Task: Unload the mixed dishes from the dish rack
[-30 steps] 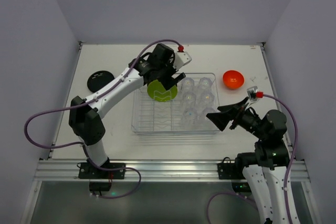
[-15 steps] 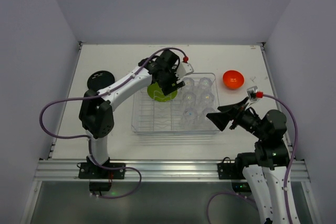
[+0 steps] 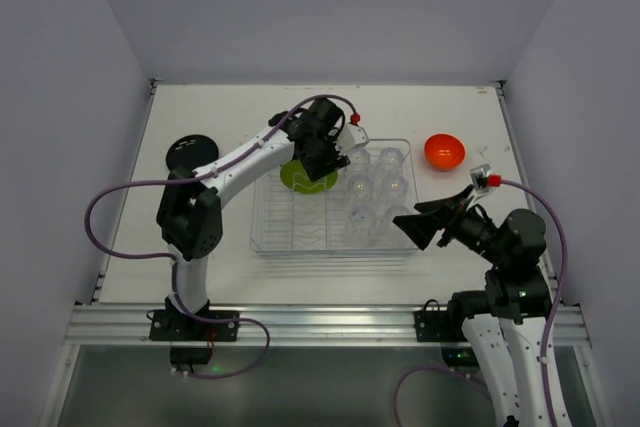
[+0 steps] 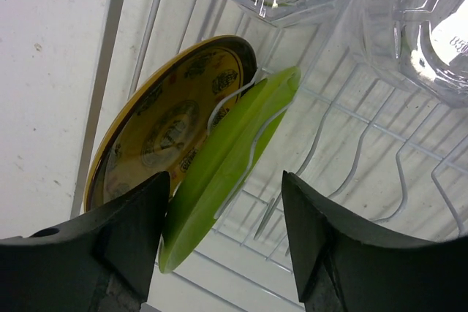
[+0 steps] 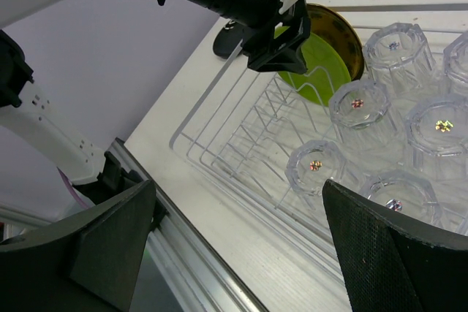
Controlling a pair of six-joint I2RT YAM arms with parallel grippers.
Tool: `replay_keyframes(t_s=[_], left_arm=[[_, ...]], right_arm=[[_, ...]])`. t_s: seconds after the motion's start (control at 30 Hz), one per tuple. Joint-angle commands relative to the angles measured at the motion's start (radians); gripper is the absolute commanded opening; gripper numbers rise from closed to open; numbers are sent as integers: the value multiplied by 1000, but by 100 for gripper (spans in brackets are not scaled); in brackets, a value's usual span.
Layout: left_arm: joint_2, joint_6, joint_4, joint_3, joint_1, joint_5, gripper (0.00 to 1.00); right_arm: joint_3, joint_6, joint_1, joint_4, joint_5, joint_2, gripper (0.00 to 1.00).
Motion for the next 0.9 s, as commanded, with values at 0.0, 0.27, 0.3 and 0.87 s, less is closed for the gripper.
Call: replay_keyframes(t_s=[0.0, 0.27, 0.3, 0.87], left_arm=[[-31, 48, -15, 13, -1, -18, 65], [-39, 83, 40, -8, -1, -67, 47], [-39, 86, 44, -14, -1, -79, 47], [-174, 193, 187, -152, -39, -204, 19]], right_arm=[[13, -11, 4, 11, 9, 6, 97], [5, -2, 4, 20, -2, 3, 97], [1, -2, 4, 20, -2, 0, 97], [-3, 26, 2, 45, -26, 14, 97]])
